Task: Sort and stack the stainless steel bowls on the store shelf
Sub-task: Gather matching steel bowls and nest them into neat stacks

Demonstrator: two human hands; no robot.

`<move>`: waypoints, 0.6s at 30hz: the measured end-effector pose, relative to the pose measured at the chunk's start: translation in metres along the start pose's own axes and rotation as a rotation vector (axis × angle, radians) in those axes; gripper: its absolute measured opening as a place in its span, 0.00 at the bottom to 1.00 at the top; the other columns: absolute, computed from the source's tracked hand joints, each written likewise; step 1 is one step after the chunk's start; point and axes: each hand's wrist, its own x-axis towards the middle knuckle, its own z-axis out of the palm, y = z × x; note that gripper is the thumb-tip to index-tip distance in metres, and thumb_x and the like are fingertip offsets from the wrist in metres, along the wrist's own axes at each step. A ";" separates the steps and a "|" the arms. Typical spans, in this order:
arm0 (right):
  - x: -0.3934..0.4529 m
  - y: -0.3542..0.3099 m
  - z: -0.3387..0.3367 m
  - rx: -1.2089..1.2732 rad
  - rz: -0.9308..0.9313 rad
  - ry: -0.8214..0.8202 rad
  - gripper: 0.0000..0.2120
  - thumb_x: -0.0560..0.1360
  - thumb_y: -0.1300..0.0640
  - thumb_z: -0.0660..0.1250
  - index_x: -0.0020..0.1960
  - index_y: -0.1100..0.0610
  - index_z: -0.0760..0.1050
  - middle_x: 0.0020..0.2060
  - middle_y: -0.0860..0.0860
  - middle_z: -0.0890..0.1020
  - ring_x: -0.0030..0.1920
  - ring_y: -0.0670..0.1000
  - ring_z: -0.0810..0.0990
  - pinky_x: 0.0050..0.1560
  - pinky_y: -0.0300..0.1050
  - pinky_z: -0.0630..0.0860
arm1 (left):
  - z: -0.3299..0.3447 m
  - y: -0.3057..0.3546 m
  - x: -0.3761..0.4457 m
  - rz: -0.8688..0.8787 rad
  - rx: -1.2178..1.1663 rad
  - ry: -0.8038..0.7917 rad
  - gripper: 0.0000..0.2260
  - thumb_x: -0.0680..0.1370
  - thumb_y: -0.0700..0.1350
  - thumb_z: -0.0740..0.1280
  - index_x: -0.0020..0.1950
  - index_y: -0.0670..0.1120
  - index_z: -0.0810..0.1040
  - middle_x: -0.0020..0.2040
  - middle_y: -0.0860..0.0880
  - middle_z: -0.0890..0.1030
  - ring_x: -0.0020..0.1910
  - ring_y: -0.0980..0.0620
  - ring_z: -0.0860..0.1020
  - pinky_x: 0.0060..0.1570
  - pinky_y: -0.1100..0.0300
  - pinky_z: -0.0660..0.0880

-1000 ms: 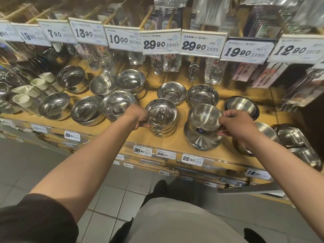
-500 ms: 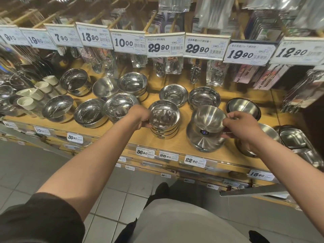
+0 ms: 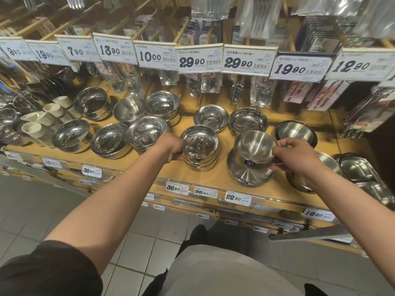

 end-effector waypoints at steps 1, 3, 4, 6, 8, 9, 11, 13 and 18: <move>0.000 0.000 -0.002 0.008 0.002 -0.001 0.02 0.77 0.64 0.68 0.49 0.59 0.78 0.46 0.60 0.82 0.37 0.53 0.84 0.35 0.44 0.84 | -0.001 0.000 -0.001 0.008 0.023 0.013 0.07 0.79 0.32 0.66 0.56 0.36 0.79 0.47 0.41 0.78 0.37 0.50 0.76 0.29 0.57 0.81; -0.001 0.000 -0.008 0.021 0.004 0.006 0.03 0.76 0.64 0.68 0.46 0.58 0.79 0.44 0.59 0.83 0.35 0.52 0.85 0.35 0.45 0.84 | -0.005 0.001 -0.002 0.026 0.088 0.062 0.09 0.77 0.35 0.68 0.57 0.35 0.80 0.47 0.41 0.77 0.41 0.47 0.75 0.34 0.56 0.79; -0.002 -0.001 -0.013 0.031 0.004 0.012 0.03 0.76 0.64 0.68 0.47 0.58 0.79 0.43 0.59 0.83 0.33 0.51 0.85 0.36 0.45 0.85 | -0.007 0.004 -0.004 0.051 0.145 0.114 0.10 0.76 0.36 0.69 0.56 0.35 0.80 0.47 0.41 0.79 0.42 0.46 0.76 0.37 0.54 0.79; -0.004 0.000 -0.028 0.053 0.004 0.023 0.03 0.76 0.65 0.68 0.48 0.58 0.79 0.42 0.57 0.82 0.32 0.50 0.84 0.34 0.45 0.84 | -0.008 0.016 -0.013 0.140 0.293 0.248 0.09 0.74 0.38 0.69 0.53 0.37 0.80 0.47 0.42 0.81 0.43 0.43 0.79 0.46 0.49 0.81; -0.008 0.001 -0.048 0.063 -0.003 0.026 0.05 0.76 0.65 0.68 0.44 0.56 0.77 0.41 0.55 0.80 0.33 0.50 0.83 0.33 0.43 0.83 | -0.002 0.032 -0.025 0.250 0.388 0.324 0.12 0.74 0.41 0.69 0.57 0.41 0.80 0.51 0.43 0.81 0.49 0.42 0.81 0.48 0.48 0.80; -0.010 0.001 -0.059 0.065 -0.009 0.030 0.07 0.76 0.65 0.68 0.43 0.56 0.77 0.41 0.55 0.79 0.34 0.50 0.82 0.33 0.42 0.83 | 0.003 0.041 -0.031 0.311 0.424 0.335 0.16 0.75 0.43 0.69 0.62 0.42 0.79 0.54 0.44 0.81 0.53 0.42 0.81 0.48 0.49 0.79; -0.015 0.004 -0.082 0.058 -0.009 0.060 0.06 0.76 0.65 0.68 0.44 0.56 0.78 0.41 0.56 0.80 0.34 0.51 0.82 0.31 0.41 0.82 | 0.022 0.059 -0.044 0.434 0.454 0.311 0.17 0.76 0.45 0.69 0.65 0.45 0.78 0.58 0.45 0.81 0.51 0.46 0.80 0.49 0.54 0.77; -0.020 0.010 -0.105 0.053 0.004 0.109 0.05 0.76 0.65 0.69 0.48 0.57 0.80 0.43 0.58 0.81 0.33 0.52 0.83 0.29 0.40 0.81 | 0.049 0.072 -0.056 0.533 0.372 0.205 0.08 0.77 0.44 0.68 0.55 0.49 0.82 0.53 0.47 0.83 0.43 0.52 0.79 0.48 0.57 0.76; -0.026 0.026 -0.151 0.009 0.009 0.144 0.05 0.77 0.64 0.70 0.48 0.56 0.83 0.43 0.55 0.83 0.32 0.53 0.84 0.32 0.43 0.84 | 0.141 0.088 -0.087 0.564 0.234 -0.222 0.09 0.80 0.44 0.67 0.40 0.47 0.82 0.40 0.50 0.84 0.39 0.51 0.83 0.54 0.47 0.82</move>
